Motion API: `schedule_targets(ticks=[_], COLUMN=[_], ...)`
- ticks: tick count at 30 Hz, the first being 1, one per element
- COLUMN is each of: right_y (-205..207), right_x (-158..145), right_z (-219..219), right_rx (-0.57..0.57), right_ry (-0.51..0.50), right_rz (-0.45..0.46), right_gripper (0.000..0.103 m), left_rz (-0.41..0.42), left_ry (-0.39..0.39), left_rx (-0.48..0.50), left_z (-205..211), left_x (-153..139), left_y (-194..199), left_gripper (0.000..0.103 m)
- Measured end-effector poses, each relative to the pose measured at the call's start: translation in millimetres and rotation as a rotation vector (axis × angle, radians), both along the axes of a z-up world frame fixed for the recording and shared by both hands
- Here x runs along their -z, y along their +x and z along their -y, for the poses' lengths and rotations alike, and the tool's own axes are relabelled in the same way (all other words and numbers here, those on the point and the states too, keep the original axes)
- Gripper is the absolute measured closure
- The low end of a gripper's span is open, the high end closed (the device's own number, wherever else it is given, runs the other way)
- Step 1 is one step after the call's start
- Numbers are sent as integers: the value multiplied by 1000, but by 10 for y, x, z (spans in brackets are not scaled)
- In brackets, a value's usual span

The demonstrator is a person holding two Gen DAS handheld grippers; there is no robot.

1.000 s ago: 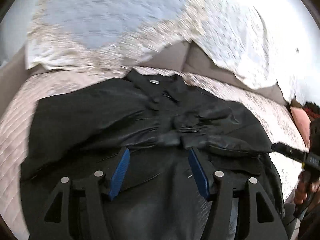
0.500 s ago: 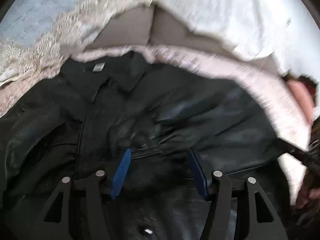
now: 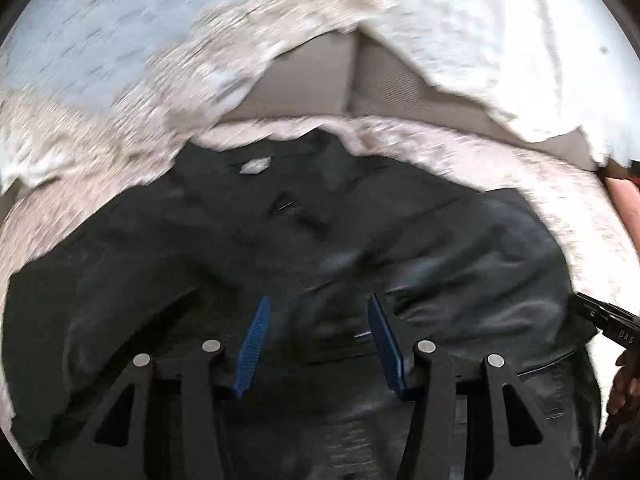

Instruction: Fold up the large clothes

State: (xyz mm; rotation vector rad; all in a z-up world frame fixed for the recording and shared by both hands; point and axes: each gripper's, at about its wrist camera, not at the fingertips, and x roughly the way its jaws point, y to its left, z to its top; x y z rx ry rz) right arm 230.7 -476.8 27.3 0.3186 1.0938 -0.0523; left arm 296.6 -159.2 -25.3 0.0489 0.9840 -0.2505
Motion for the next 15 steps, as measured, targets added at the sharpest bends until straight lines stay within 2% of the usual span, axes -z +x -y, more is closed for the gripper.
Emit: schedule_targets(ticks=[1, 4, 7, 9, 10, 12, 15], right_y=[-11, -182, -322, -371, -366, -312, -255], right_x=[7, -198, -315, -296, -260, -88, 29], right_z=[10, -2, -61, -81, -81, -48, 4], right_rx=[4, -4, -27, -41, -45, -36, -7], right_ry=[-4, -1, -8, -9, -11, -17, -23], right_rz=[-4, 69, 96, 96, 91, 45, 7], right_gripper=[73, 72, 71, 71, 71, 71, 71], left_rz=[3, 89, 137, 147, 131, 45, -34], left_ry=[2, -13, 20, 67, 77, 72, 63], left_rx=[-11, -40, -120, -197, -231, -295, -328], left_z=[-95, -452, -928, -1271, -1438, -1752, -1978], left_x=[-30, -243, -358, -335, -286, -87, 164], left_y=[-52, -330, -532, -593, -600, -563, -556], left_gripper=[49, 49, 49, 48, 48, 47, 47])
